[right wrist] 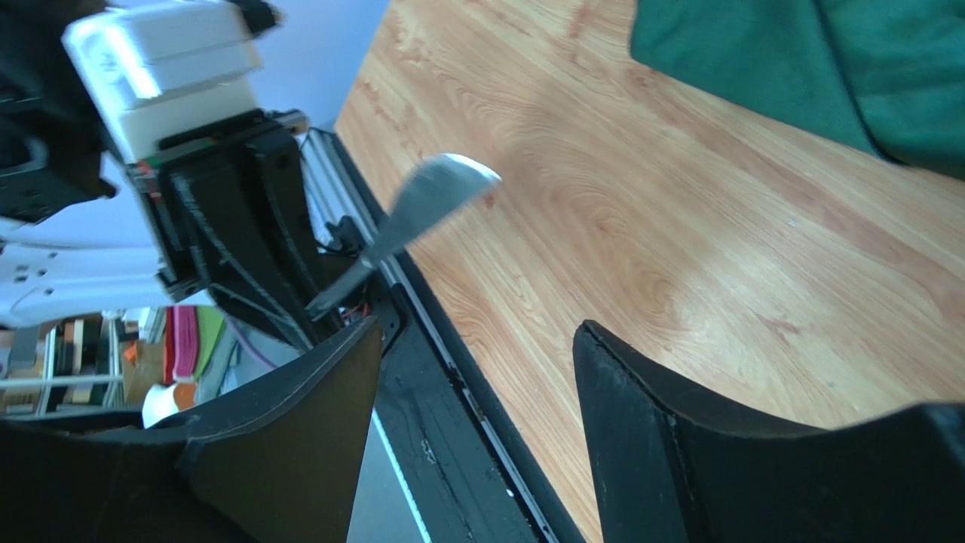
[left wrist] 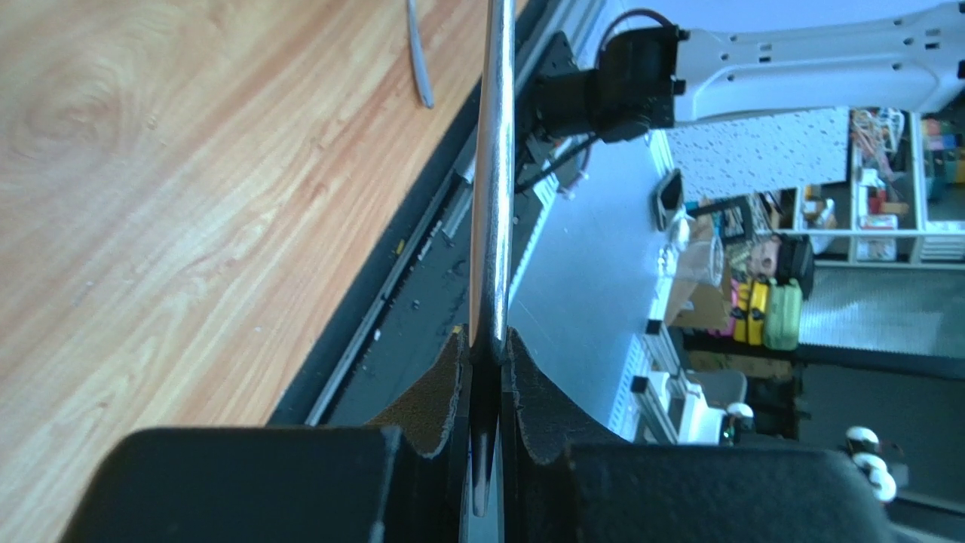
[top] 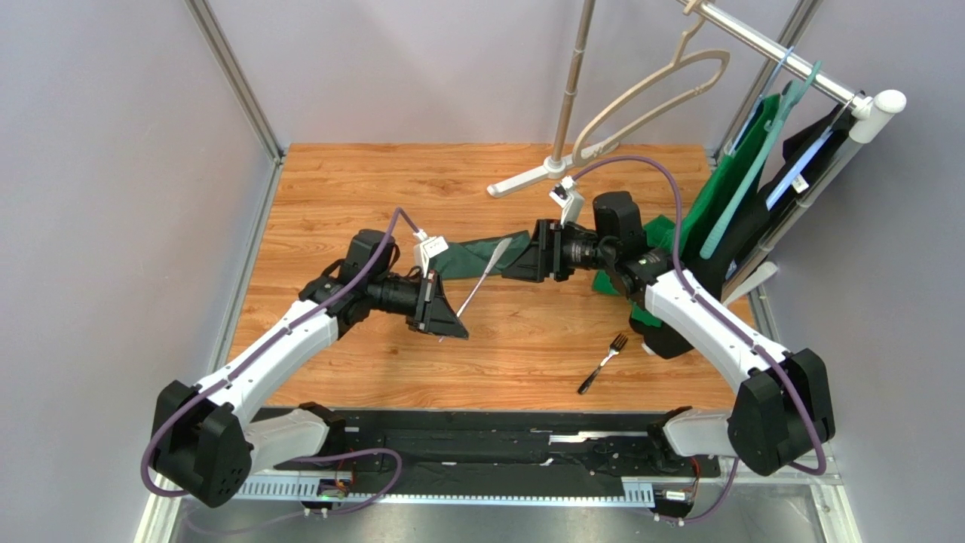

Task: Fold the napkin into a case and place the utensils inside
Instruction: Pass from the left arm to the right

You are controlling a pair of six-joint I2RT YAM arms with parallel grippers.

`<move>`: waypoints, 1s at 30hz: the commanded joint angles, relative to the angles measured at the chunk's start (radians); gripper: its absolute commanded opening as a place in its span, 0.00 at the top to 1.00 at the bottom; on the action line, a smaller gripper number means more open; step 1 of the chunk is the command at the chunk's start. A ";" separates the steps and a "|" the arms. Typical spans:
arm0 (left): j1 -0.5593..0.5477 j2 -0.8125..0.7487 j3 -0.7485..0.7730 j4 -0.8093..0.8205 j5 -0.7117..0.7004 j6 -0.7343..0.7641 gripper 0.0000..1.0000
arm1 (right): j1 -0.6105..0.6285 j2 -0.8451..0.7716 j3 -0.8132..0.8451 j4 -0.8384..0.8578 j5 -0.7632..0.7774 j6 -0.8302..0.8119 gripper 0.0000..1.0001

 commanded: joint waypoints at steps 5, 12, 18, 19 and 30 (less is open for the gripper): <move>0.001 -0.031 -0.032 0.012 0.138 0.020 1.00 | -0.028 0.030 0.063 0.138 -0.150 0.028 0.46; 0.001 -0.038 -0.043 0.047 0.178 0.000 1.00 | -0.067 0.076 0.014 0.336 -0.208 0.208 0.57; 0.001 -0.038 -0.043 0.064 0.190 -0.011 1.00 | -0.065 0.091 -0.061 0.550 -0.205 0.366 0.67; 0.001 -0.038 -0.041 0.062 0.192 -0.008 1.00 | -0.065 0.090 -0.078 0.561 -0.208 0.374 0.68; 0.011 -0.026 -0.027 0.030 0.153 -0.003 0.97 | -0.065 0.070 -0.175 0.718 -0.208 0.490 1.00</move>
